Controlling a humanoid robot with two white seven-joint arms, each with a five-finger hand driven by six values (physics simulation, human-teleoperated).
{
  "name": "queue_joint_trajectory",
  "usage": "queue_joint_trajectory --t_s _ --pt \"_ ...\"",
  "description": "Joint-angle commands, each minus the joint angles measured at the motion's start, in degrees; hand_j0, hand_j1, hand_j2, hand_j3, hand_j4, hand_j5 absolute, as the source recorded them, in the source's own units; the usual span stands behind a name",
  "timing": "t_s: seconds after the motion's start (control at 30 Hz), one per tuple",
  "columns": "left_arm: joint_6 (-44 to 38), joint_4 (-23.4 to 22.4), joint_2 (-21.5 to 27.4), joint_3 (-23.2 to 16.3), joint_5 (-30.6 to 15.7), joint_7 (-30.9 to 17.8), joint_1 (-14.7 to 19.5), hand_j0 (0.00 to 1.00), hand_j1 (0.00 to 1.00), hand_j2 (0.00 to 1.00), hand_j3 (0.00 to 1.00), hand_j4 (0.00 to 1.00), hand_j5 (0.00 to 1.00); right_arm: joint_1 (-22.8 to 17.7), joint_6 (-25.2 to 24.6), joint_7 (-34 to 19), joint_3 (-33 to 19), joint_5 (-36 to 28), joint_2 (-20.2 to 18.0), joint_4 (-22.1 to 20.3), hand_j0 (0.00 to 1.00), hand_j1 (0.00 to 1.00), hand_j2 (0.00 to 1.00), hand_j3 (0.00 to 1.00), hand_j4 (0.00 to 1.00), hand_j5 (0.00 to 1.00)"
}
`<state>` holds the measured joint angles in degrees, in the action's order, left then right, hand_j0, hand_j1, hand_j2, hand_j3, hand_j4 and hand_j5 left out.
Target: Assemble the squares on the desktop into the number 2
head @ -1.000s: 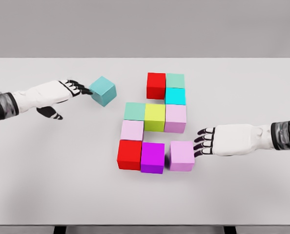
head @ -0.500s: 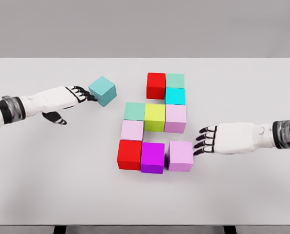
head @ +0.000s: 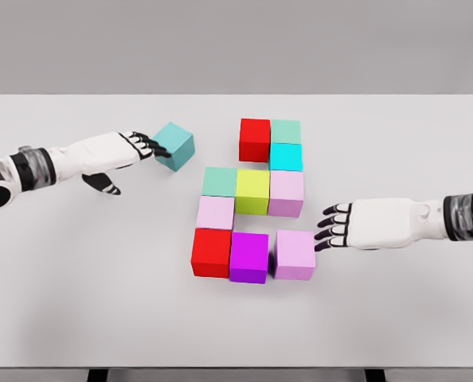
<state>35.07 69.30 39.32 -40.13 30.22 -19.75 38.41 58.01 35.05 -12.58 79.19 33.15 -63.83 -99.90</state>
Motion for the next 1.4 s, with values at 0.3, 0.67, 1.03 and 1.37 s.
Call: queue_joint_trajectory --t_s 0.3,0.67,1.03,1.37 --pt "-0.1 -2.0 -2.8 -0.7 0.5 -0.6 1.3 1.0 1.0 1.0 1.0 1.0 1.0 0.0 -0.1 0.0 0.0 -0.3 0.0 -0.9 0.99 0.99 0.99 0.99 0.99 0.99" --pt "-0.1 -2.4 -4.8 -0.8 1.3 -0.6 2.8 1.0 1.0 1.0 1.0 1.0 1.0 -0.1 -0.1 -1.4 -0.1 -0.6 0.1 -1.1 0.99 0.99 0.99 0.99 0.99 0.99" --pt "-0.1 -2.6 -0.9 0.1 0.4 -0.6 3.1 1.0 1.0 1.0 1.0 1.0 1.0 -0.1 -0.1 -1.4 0.0 -1.2 0.7 -1.3 0.99 0.99 0.99 0.99 0.99 0.99" --pt "-0.1 -6.6 0.2 -0.7 1.2 -0.6 2.5 1.0 1.0 1.0 1.0 1.0 1.0 -0.2 -0.1 -1.5 -0.1 -1.2 1.2 -1.3 0.99 0.99 0.99 0.99 0.99 0.99"
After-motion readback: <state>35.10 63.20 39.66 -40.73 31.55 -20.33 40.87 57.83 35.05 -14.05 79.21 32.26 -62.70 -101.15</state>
